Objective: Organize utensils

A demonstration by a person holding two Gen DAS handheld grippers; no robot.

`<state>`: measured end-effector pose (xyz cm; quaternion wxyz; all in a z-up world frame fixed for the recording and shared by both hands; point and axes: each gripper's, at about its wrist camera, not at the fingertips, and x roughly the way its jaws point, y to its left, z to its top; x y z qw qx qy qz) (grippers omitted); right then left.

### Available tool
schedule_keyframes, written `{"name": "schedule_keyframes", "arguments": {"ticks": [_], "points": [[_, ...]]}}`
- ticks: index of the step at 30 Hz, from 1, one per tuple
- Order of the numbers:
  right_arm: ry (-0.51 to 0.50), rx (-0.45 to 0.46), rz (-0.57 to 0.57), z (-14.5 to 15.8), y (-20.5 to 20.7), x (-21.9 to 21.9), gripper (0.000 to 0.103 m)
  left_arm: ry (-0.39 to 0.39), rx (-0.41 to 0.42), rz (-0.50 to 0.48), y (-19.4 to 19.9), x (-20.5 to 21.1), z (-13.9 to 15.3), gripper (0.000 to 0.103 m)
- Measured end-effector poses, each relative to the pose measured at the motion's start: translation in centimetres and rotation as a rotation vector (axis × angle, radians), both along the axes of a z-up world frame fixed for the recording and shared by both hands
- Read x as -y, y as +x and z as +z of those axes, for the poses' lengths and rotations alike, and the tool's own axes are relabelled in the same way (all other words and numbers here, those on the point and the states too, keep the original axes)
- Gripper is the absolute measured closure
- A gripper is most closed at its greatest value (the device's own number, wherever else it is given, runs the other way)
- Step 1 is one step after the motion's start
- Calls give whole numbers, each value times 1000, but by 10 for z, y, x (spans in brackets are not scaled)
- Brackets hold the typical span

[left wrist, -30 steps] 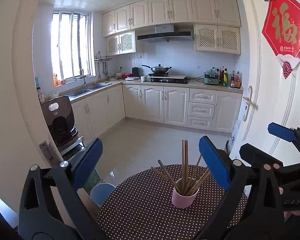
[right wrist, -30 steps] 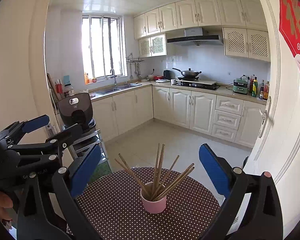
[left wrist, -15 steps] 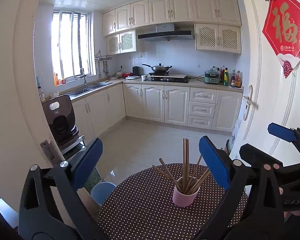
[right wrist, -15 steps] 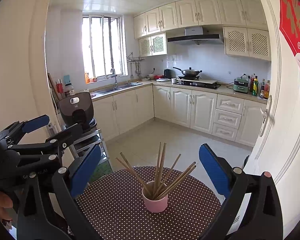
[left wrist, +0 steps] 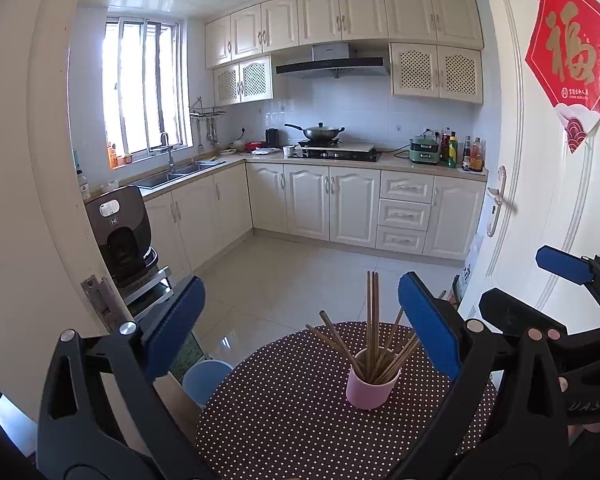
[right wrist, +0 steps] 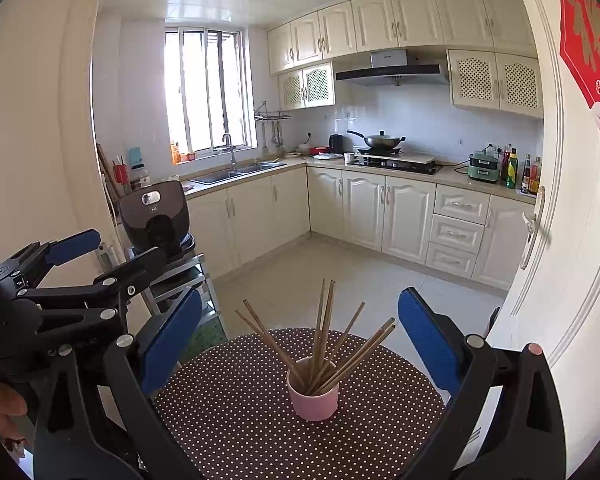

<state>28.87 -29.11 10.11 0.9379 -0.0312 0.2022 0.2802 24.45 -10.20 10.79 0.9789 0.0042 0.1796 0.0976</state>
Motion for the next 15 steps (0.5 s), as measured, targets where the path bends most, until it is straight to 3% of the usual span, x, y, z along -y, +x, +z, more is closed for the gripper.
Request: {"name": "schedule_keyframes", "arguments": {"ticks": [15], "points": [[-5,-32,-1,-9,0,-8,8,-2,-30,3,1,-6,-7,7]]}}
